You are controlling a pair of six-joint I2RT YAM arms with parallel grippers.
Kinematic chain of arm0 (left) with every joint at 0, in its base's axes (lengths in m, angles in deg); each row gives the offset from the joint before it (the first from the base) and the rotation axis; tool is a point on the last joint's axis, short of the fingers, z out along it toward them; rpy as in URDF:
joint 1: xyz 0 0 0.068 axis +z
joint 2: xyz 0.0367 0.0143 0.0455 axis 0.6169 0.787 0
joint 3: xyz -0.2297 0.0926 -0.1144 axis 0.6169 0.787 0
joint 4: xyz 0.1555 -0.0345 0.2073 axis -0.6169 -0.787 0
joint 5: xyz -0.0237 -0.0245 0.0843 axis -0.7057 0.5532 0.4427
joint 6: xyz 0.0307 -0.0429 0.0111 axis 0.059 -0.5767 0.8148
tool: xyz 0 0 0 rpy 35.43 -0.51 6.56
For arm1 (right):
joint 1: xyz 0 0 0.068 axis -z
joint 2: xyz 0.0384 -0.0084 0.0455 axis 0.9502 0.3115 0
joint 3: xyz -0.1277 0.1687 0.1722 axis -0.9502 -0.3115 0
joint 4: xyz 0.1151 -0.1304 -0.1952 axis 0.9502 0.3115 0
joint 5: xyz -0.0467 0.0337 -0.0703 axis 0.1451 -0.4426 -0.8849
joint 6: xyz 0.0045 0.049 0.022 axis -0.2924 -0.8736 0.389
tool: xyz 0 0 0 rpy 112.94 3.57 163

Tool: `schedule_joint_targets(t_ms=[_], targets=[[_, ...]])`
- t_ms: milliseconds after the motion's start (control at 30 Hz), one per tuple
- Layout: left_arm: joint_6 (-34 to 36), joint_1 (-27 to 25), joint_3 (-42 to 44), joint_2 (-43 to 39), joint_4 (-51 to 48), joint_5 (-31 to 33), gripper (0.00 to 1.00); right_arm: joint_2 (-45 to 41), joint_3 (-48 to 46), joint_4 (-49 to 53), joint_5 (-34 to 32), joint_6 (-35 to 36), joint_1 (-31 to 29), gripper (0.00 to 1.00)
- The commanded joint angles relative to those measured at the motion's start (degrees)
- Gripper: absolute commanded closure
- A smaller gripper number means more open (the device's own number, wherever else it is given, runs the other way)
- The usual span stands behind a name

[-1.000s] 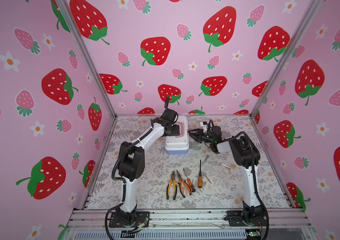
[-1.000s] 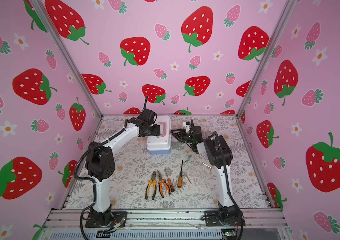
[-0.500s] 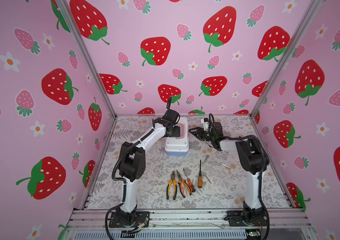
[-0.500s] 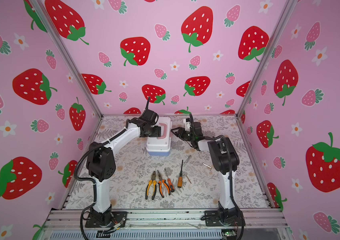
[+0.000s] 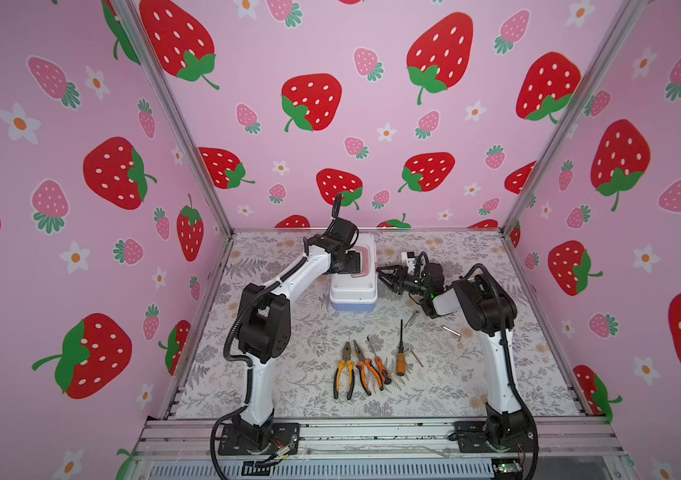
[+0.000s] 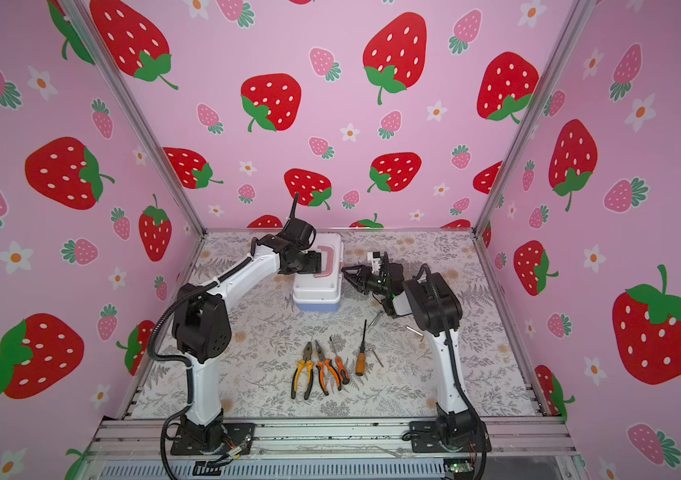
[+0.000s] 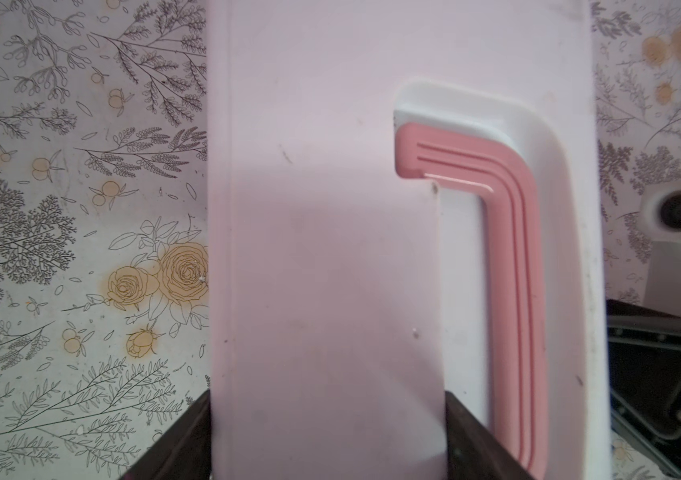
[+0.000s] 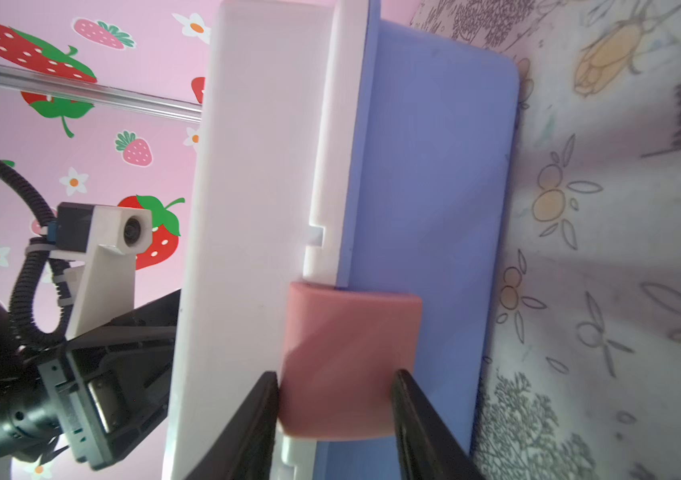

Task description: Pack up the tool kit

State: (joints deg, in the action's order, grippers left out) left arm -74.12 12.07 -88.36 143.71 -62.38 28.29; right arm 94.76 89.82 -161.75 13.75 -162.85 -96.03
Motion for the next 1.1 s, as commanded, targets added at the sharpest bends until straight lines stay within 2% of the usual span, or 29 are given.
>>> schedule_joint_targets(t_ms=[0, 133, 200, 300, 367, 433, 500, 633, 733, 833, 1067], targets=[[-2.8, -0.7, -1.0, 3.5, -0.3, -7.7, 0.46, 2.2, 1.9, -12.5, 2.2, -9.4, -3.0, 0.57], [-3.3, -0.7, -0.6, 3.6, 0.3, -8.9, 0.46, 4.9, 3.0, -19.9, 1.0, -16.3, -3.1, 0.61], [-3.4, -0.8, -0.2, 3.5, 0.7, -9.0, 0.47, 5.1, 3.8, -18.3, 1.6, -16.3, -3.2, 0.57], [-3.2, -0.8, -0.1, 3.1, 0.5, -8.7, 0.47, 2.0, 2.5, -5.8, 2.1, -7.6, -3.2, 0.42], [-3.1, -0.7, 0.2, 2.8, 0.5, -8.4, 0.47, -0.5, 2.1, 3.9, 1.8, -0.3, -3.2, 0.37], [-2.9, -0.8, 0.2, 2.7, 0.5, -8.2, 0.47, -1.0, 2.1, 5.9, 1.6, 1.7, -3.2, 0.35], [-2.9, -0.8, 0.1, 2.8, 0.5, -8.3, 0.47, -0.4, 2.5, 3.3, 1.9, -0.3, -3.2, 0.37], [-3.0, -0.8, 0.0, 2.7, 0.6, -8.5, 0.47, 2.1, 3.0, -6.7, 1.6, -8.2, -3.4, 0.48], [-3.0, -0.8, 0.3, 2.6, 0.6, -8.4, 0.47, 2.3, 3.1, -7.5, 1.1, -9.3, -3.4, 0.54], [-2.7, -0.9, 0.4, 2.4, 0.2, -7.8, 0.47, -0.1, 2.3, -1.2, 0.3, -4.2, -3.4, 0.57], [-1.6, -1.0, 0.0, 1.9, -2.4, -3.8, 0.48, -9.7, 4.0, 29.3, -5.6, 19.3, -3.0, 0.61]])
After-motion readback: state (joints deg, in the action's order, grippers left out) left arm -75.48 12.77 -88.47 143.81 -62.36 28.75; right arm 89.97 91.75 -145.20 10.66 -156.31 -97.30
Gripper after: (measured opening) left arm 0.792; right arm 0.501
